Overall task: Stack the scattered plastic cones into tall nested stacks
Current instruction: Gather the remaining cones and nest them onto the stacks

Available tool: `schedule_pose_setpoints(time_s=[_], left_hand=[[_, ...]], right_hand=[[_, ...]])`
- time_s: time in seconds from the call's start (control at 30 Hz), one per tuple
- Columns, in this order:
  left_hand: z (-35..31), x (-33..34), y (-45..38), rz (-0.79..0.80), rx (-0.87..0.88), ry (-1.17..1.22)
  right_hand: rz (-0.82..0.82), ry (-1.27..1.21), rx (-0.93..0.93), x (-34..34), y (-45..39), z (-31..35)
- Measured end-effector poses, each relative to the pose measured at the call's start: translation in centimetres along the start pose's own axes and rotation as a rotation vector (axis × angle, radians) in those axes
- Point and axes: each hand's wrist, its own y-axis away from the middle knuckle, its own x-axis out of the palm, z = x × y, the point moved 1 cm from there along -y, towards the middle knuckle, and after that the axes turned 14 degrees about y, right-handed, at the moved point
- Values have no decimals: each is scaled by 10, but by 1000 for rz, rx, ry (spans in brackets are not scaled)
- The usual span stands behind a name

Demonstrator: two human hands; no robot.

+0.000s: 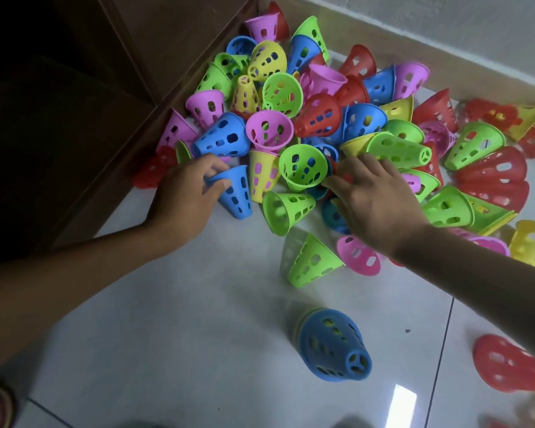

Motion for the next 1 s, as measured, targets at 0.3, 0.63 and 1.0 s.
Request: schedule_pose_setpoints(time_s=[0.3,0.63,1.0], left_hand=[[-26,-7,28,3,-121,362],[-53,5,69,24,-156,603],[-91,12,122,8,-279,822]], right_hand=[[-50,139,-88,-5,-8,0],[-173,145,-17,-19,17,-26],[-245,-446,428,-67,86,-22]])
